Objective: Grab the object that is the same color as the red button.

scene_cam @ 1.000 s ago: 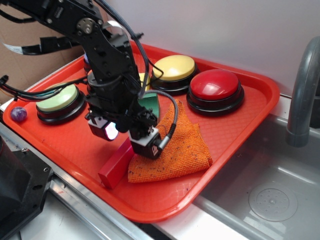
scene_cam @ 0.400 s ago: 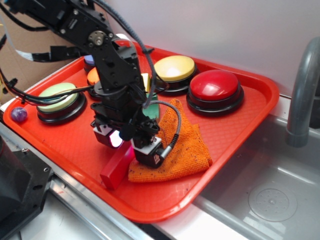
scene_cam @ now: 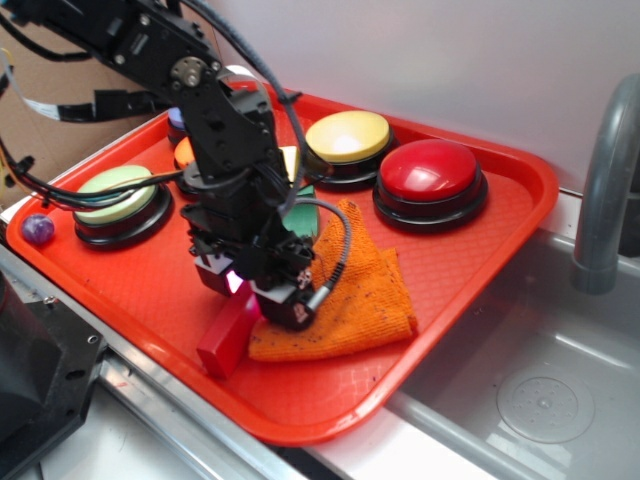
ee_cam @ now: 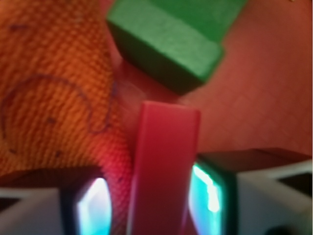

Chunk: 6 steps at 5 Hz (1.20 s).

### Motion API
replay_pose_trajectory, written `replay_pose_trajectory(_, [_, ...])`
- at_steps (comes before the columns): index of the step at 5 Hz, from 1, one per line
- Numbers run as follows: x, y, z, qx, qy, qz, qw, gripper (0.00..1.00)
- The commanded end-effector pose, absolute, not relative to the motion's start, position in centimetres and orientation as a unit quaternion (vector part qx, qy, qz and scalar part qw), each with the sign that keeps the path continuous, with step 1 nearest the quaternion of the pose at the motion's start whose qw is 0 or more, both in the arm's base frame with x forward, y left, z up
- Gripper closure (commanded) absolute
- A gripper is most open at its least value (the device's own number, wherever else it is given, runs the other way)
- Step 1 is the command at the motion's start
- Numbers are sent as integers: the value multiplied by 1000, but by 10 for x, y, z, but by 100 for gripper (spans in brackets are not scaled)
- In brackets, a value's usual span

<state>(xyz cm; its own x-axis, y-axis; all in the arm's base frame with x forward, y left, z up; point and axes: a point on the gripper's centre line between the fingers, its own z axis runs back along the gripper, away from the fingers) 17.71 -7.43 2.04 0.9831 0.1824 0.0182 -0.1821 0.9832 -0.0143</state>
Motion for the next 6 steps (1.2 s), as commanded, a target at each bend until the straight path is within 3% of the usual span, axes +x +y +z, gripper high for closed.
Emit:
replay_pose_trajectory(1, [184, -56, 51, -11, -17, 115, 993, 100])
replay_pose_trajectory(2, [181, -43, 88, -19, -7, 91, 996, 100])
replay_pose_trajectory(3, [178, -26, 129, -36, -20, 58, 997, 100])
replay_pose_trajectory(5, [177, -2, 175, -39, -52, 77, 995, 100])
replay_pose_trajectory(6, [178, 6, 192, -28, -89, 86, 992, 100])
